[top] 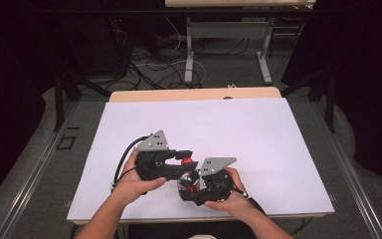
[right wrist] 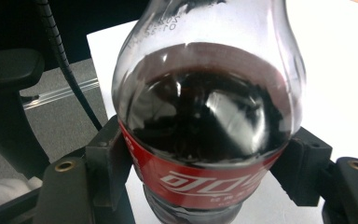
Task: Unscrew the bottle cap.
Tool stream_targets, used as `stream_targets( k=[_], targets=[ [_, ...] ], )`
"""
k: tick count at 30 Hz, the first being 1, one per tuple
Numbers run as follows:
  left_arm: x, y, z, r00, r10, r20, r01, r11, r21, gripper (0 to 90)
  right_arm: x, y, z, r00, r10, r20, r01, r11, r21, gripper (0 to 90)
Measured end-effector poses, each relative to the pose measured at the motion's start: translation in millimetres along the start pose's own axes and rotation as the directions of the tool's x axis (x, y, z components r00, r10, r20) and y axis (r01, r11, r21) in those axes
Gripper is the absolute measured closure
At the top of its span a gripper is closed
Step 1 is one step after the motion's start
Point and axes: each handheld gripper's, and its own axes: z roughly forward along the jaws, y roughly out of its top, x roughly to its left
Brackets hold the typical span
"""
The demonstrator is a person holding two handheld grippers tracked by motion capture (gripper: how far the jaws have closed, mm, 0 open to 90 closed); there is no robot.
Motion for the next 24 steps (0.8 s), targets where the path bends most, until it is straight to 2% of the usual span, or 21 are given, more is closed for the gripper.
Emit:
stream_targets(
  k=[1,4,6,8,10,11,12,13,15,18,20,23,24],
  targets=[
    [-1.5,0.0,0.7,0.9999,0.001,-0.012,-0.001,1.0000,0.004,61.0,0.4,-0.2,0.3,1.0000,0.008,-0.001,-0.008,1.000,0.005,29.5],
    [-9.9,0.3,3.5,0.9950,-0.016,-0.098,0.015,0.9998,-0.011,61.5,-0.9,-1.1,0.8,0.9998,0.014,0.011,-0.014,1.000,-0.005,29.5],
    [-16.8,1.0,5.2,0.9842,-0.036,-0.174,0.034,0.9993,-0.015,61.6,-1.5,-0.9,0.6,0.9996,0.018,0.022,-0.018,1.000,-0.005,29.5],
    [-22.2,2.1,7.2,0.9729,-0.062,-0.223,0.060,0.9981,-0.018,61.7,-2.1,-0.7,-0.1,0.9994,0.025,0.024,-0.025,1.000,0.007,29.5],
    [-25.4,3.1,8.4,0.9634,-0.086,-0.254,0.082,0.9963,-0.026,61.6,-2.4,-0.6,-0.1,0.9992,0.025,0.032,-0.025,1.000,0.003,29.5],
    [-26.6,3.7,9.0,0.9622,-0.091,-0.257,0.086,0.9958,-0.032,61.4,-2.8,-0.8,0.0,0.9991,0.020,0.036,-0.020,1.000,-0.006,29.5],
    [-26.6,5.1,7.6,0.9672,-0.090,-0.238,0.088,0.9960,-0.020,59.9,-2.8,-0.8,-0.1,0.9992,0.019,0.035,-0.019,1.000,-0.010,29.5],
    [-26.8,6.3,6.2,0.9722,-0.083,-0.219,0.080,0.9965,-0.023,53.5,-2.3,-0.8,-0.8,0.9990,0.030,0.034,-0.029,1.000,-0.011,29.5],
    [-27.4,8.4,1.1,0.9757,-0.068,-0.208,0.063,0.9975,-0.033,48.4,-2.9,-0.8,-1.8,0.9993,0.024,0.027,-0.024,1.000,-0.014,29.5],
    [-24.2,10.8,-7.5,0.9820,-0.057,-0.180,0.052,0.9982,-0.030,47.7,-3.6,-0.2,-3.6,0.9996,0.022,0.019,-0.022,1.000,-0.006,29.5],
    [-20.5,11.2,-11.4,0.9849,-0.058,-0.163,0.057,0.9983,-0.009,48.1,-3.3,-0.1,-3.7,0.9995,0.030,0.011,-0.030,1.000,-0.009,29.5],
    [-15.1,10.2,-13.2,0.9934,-0.042,-0.107,0.045,0.9986,0.027,50.4,-2.2,0.4,-3.2,0.9995,0.030,0.005,-0.030,0.999,-0.014,29.5],
    [-12.9,9.6,-13.0,0.9944,-0.036,-0.100,0.039,0.9986,0.034,51.8,-2.4,0.3,-3.0,0.9998,0.020,0.006,-0.020,1.000,-0.016,29.5]
  ],
)
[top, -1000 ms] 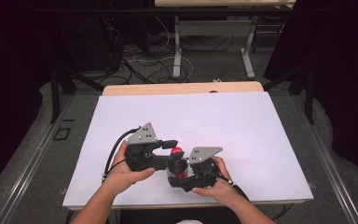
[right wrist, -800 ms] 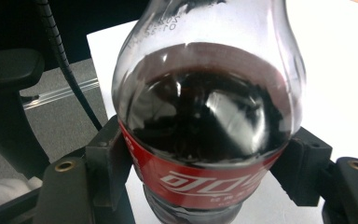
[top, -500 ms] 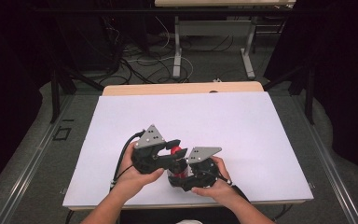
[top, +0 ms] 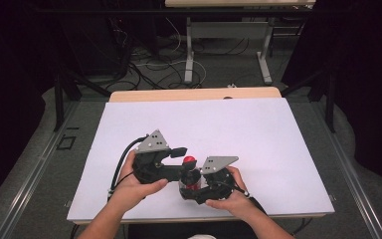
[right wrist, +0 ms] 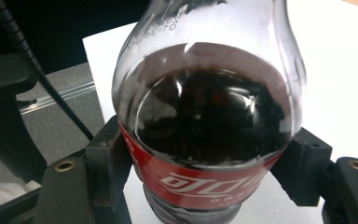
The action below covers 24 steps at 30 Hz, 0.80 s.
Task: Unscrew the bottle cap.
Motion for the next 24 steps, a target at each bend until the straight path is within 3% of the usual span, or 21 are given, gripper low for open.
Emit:
stream_targets(
  k=[2,4,5,9,12,14,15,17,19,20,22,24],
  targets=[
    [4.8,-1.5,1.9,0.9992,0.004,0.041,-0.004,1.0000,-0.004,55.6,1.0,0.2,0.6,1.0000,0.000,-0.007,0.000,1.000,-0.004,29.5],
    [9.2,-2.7,3.0,0.9954,-0.016,0.094,0.017,0.9998,-0.005,58.5,2.0,0.4,0.7,0.9998,-0.008,-0.018,0.008,1.000,-0.003,29.4],
    [10.6,-3.3,4.0,0.9939,0.001,0.110,0.000,1.0000,-0.010,60.4,2.6,0.5,1.1,0.9998,-0.013,-0.018,0.013,1.000,-0.004,29.5],
    [9.5,-3.2,4.2,0.9947,0.012,0.102,-0.012,0.9999,0.000,61.3,3.2,0.3,1.5,0.9995,-0.018,-0.027,0.018,1.000,0.002,29.4],
    [3.5,-3.2,5.2,0.9993,-0.007,0.037,0.008,0.9998,-0.017,61.7,3.0,0.1,1.7,0.9999,-0.006,-0.008,0.006,1.000,-0.003,29.5],
    [-2.7,-2.6,6.2,0.9993,-0.021,-0.031,0.020,0.9995,-0.026,61.8,1.6,0.4,0.7,1.0000,0.002,0.004,-0.002,1.000,0.006,29.5],
    [-6.7,-2.7,7.5,0.9974,-0.038,-0.061,0.036,0.9988,-0.034,61.8,1.4,0.4,0.6,0.9999,0.002,0.016,-0.002,1.000,0.000,29.5],
    [-14.8,-3.5,11.0,0.9868,-0.087,-0.137,0.080,0.9953,-0.054,61.8,1.1,0.1,1.0,0.9992,0.008,0.038,-0.008,1.000,-0.009,29.5],
    [-23.5,-4.1,14.6,0.9763,-0.091,-0.196,0.081,0.9948,-0.062,61.8,0.6,-0.4,1.3,0.9985,0.009,0.054,-0.009,1.000,-0.003,29.5],
    [-26.5,-3.8,15.7,0.9726,-0.093,-0.213,0.082,0.9946,-0.064,61.8,0.5,-0.8,1.5,0.9983,0.008,0.058,-0.008,1.000,-0.002,29.5],
    [-27.5,-2.3,15.8,0.9720,-0.091,-0.217,0.078,0.9947,-0.066,61.4,-0.4,-0.8,0.1,0.9989,0.011,0.046,-0.011,1.000,0.007,29.5],
    [-24.5,-0.1,11.5,0.9779,-0.093,-0.187,0.078,0.9930,-0.089,58.4,-0.8,-0.8,-0.4,0.9987,0.009,0.049,-0.008,1.000,-0.012,29.5]
  ],
)
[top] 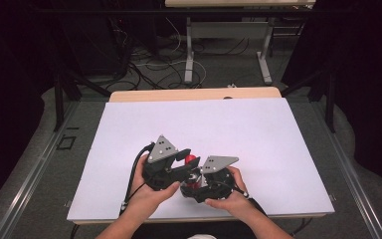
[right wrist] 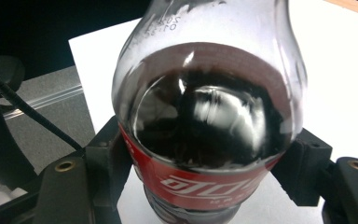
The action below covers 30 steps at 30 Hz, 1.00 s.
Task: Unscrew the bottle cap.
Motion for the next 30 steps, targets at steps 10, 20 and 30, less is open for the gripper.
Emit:
stream_targets(
  k=[10,20,30],
  targets=[
    [25.1,3.9,-3.2,0.9818,0.019,0.189,-0.027,0.9988,0.042,52.2,1.0,1.1,-1.0,0.9992,0.001,-0.040,-0.001,1.000,0.001,29.5],
    [11.4,-6.8,2.7,0.9977,-0.035,0.059,0.035,0.9994,0.008,61.6,0.7,0.2,0.7,0.9997,0.006,-0.022,-0.006,1.000,0.016,29.5],
    [7.4,-4.4,-0.2,0.9971,-0.026,0.072,0.026,0.9996,0.007,49.0,0.1,0.3,-1.1,0.9997,0.010,-0.022,-0.010,1.000,0.004,29.5]
  ],
)
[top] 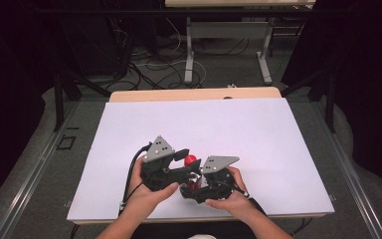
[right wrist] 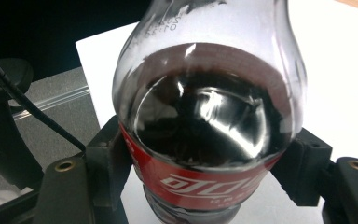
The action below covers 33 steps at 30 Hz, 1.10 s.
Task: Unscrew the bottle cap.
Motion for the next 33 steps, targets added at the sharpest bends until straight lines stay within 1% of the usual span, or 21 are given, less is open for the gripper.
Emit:
stream_targets(
  k=[2,5,7,8,9,11,13,14,15,17,18,19,21,23,24,25,28,29,30,31,33],
  targets=[
    [6.1,2.3,-2.0,0.9989,-0.008,0.047,0.008,1.0000,0.000,48.7,-0.6,0.3,-0.8,0.9999,0.006,-0.009,-0.006,1.000,0.007,29.5],
    [15.3,4.1,-1.5,0.9919,-0.005,0.127,0.002,0.9997,0.025,48.8,-0.1,0.0,-0.1,0.9999,-0.001,-0.014,0.001,1.000,0.002,29.5],
    [19.0,3.8,-0.5,0.9873,0.004,0.159,-0.010,0.9993,0.035,51.8,0.8,-0.1,0.6,0.9999,-0.006,-0.016,0.006,1.000,-0.002,29.5],
    [19.9,3.2,0.3,0.9873,0.003,0.159,-0.009,0.9992,0.040,53.4,1.0,0.2,0.6,0.9998,-0.010,-0.020,0.010,1.000,0.004,29.5],
    [21.0,2.6,0.9,0.9887,0.012,0.149,-0.019,0.9987,0.047,57.9,1.3,0.2,1.1,0.9996,-0.014,-0.023,0.014,1.000,0.005,29.5],
    [21.8,1.1,1.0,0.9902,0.001,0.140,-0.006,0.9993,0.038,60.8,1.7,0.0,1.7,0.9997,-0.014,-0.019,0.014,1.000,0.004,29.5],
    [17.2,-0.7,0.4,0.9961,0.003,0.088,-0.006,0.9996,0.028,61.4,1.6,-0.2,2.1,0.9998,-0.015,-0.010,0.015,1.000,0.008,29.5],
    [14.0,-1.8,0.0,0.9986,0.005,0.053,-0.006,0.9998,0.018,61.5,1.9,-0.4,2.1,1.0000,-0.006,-0.004,0.006,1.000,0.009,29.5],
    [9.8,-3.3,0.4,0.9999,-0.006,0.013,0.006,1.0000,0.003,61.6,1.7,-0.5,2.3,1.0000,-0.006,0.002,0.006,1.000,0.008,29.5],
    [1.6,-6.7,1.3,0.9980,-0.020,-0.059,0.019,0.9996,-0.020,61.8,2.3,-0.6,3.1,0.9997,-0.005,0.023,0.005,1.000,0.008,29.5],
    [-3.1,-9.0,2.8,0.9959,-0.016,-0.089,0.013,0.9993,-0.035,61.7,2.6,-0.4,3.3,0.9996,-0.001,0.028,0.001,1.000,0.012,29.5],
    [-6.5,-10.3,4.1,0.9937,-0.015,-0.111,0.011,0.9990,-0.043,61.7,2.5,-0.4,3.4,0.9995,0.001,0.031,-0.001,1.000,0.022,29.5],
    [-8.1,-9.9,4.4,0.9926,-0.009,-0.121,0.003,0.9990,-0.045,61.4,2.1,-1.5,4.0,0.9993,0.004,0.037,-0.005,1.000,0.017,29.5],
    [-5.4,-7.9,2.1,0.9959,-0.001,-0.091,-0.003,0.9991,-0.042,58.2,1.7,-1.8,3.5,0.9994,0.005,0.033,-0.005,1.000,0.020,29.5],
    [-3.3,-6.6,0.5,0.9972,0.001,-0.074,-0.004,0.9991,-0.041,55.7,1.0,-1.4,2.2,0.9998,0.007,0.020,-0.008,1.000,0.030,29.5],
    [-1.5,-5.2,-1.2,0.9987,-0.002,-0.051,0.000,0.9993,-0.039,54.3,0.6,-1.5,2.2,0.9997,0.006,0.024,-0.006,1.000,0.012,29.5],
    [6.4,-0.7,-4.5,0.9996,0.021,0.016,-0.021,0.9996,-0.017,52.2,0.5,-0.8,0.3,0.9999,-0.002,0.014,0.002,1.000,0.009,29.5],
    [9.4,0.5,-4.9,0.9989,0.023,0.041,-0.022,0.9997,-0.010,51.9,1.1,-0.5,-0.1,1.0000,0.004,0.008,-0.004,1.000,0.010,29.5],
    [12.2,1.6,-4.6,0.9973,0.027,0.069,-0.028,0.9996,0.006,51.8,0.7,0.2,-0.3,0.9999,-0.011,0.000,0.011,1.000,0.016,29.5],
    [14.7,2.6,-3.5,0.9937,0.040,0.105,-0.043,0.9986,0.031,51.7,1.1,0.2,0.4,0.9998,-0.020,-0.003,0.020,1.000,0.010,29.5],
    [18.3,2.4,-1.2,0.9884,0.051,0.143,-0.056,0.9978,0.036,53.1,2.1,0.3,1.0,0.9995,-0.031,-0.011,0.031,0.999,0.012,29.5]
  ],
)
